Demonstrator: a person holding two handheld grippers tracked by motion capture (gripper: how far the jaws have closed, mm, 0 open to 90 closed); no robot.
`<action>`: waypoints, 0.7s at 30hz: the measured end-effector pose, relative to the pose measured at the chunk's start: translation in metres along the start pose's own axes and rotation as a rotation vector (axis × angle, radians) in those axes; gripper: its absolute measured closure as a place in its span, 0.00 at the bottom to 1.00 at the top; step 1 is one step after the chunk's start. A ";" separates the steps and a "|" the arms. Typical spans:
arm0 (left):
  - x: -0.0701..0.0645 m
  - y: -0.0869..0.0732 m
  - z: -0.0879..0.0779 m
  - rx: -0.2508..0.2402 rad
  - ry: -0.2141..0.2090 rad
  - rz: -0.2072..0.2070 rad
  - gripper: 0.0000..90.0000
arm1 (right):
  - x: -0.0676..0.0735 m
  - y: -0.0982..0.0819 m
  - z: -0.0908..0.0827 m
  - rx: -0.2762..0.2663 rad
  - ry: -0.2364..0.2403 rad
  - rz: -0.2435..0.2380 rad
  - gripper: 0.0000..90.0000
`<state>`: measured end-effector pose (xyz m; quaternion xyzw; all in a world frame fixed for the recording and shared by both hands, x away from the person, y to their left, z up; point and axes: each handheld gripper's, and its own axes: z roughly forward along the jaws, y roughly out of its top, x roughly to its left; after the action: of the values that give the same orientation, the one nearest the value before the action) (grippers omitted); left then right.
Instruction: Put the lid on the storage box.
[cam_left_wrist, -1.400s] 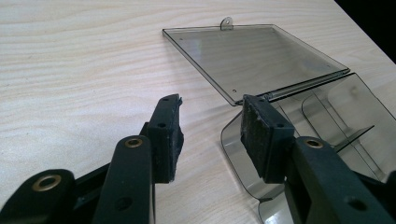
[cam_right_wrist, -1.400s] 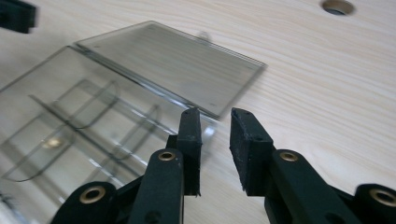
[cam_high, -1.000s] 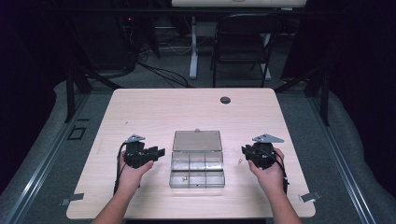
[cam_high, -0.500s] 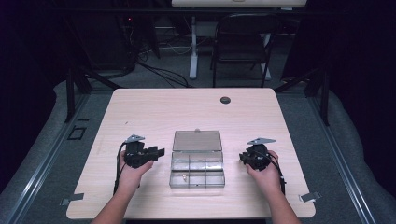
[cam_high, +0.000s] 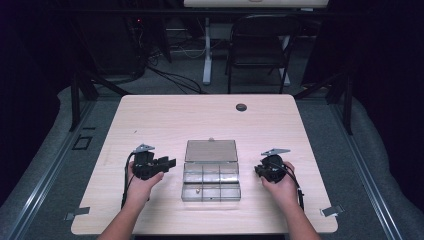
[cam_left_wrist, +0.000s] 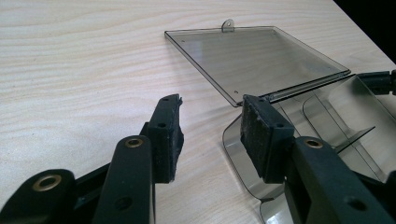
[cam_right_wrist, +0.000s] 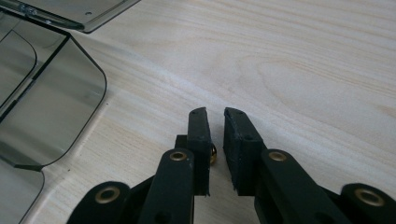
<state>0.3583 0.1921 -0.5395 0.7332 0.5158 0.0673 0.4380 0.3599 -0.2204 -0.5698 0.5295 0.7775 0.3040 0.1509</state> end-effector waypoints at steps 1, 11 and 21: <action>0.000 0.000 0.000 0.000 0.000 0.000 0.64 | 0.000 0.000 0.000 0.000 0.002 -0.002 0.91; 0.000 0.000 0.000 0.002 -0.001 -0.002 0.64 | 0.002 0.000 -0.004 -0.030 -0.001 -0.005 0.90; 0.000 0.000 0.000 -0.003 0.003 -0.004 0.64 | -0.002 -0.001 -0.006 -0.029 -0.004 0.009 0.91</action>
<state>0.3584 0.1925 -0.5394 0.7316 0.5177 0.0683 0.4383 0.3568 -0.2248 -0.5659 0.5313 0.7704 0.3148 0.1585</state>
